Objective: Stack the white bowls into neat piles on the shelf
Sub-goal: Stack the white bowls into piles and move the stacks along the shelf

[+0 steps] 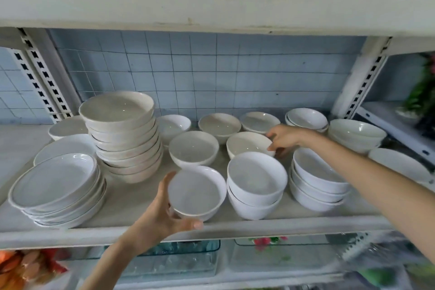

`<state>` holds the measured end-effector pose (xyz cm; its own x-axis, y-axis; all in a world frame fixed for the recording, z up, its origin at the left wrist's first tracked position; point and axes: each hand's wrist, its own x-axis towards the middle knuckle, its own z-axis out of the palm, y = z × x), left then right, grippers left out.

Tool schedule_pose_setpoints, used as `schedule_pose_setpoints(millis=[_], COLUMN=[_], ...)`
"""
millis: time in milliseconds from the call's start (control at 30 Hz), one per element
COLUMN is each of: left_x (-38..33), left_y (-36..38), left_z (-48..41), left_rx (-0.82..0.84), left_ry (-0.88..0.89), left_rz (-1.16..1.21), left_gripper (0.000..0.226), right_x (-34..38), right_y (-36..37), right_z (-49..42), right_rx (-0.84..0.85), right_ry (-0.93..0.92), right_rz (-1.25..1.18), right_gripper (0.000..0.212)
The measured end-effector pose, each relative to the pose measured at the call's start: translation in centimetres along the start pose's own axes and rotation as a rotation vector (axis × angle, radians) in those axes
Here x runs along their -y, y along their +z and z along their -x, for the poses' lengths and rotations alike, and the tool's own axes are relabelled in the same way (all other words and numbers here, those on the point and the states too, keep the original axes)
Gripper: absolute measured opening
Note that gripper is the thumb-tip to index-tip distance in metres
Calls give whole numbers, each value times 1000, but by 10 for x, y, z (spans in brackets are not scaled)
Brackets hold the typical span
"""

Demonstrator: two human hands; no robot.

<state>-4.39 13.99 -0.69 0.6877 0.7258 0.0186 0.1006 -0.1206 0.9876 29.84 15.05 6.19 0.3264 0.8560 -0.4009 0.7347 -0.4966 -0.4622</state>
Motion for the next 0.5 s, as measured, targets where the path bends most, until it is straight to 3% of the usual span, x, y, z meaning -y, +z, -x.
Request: schedule_pose_setpoints(millis=[233,500], left_x=[3,4], left_y=[-2,-2], left_z=[-4,-6], left_rx=[-68,-49], left_ry=[83,74], left_rz=[-105,-59], left_gripper=[110,112], right_x=[-5,-24], right_y=[-8,-25], right_z=[0,3], right_rx=[-46,-80], right_ry=[61,128], right_rz=[-18,29], right_gripper=[28,27])
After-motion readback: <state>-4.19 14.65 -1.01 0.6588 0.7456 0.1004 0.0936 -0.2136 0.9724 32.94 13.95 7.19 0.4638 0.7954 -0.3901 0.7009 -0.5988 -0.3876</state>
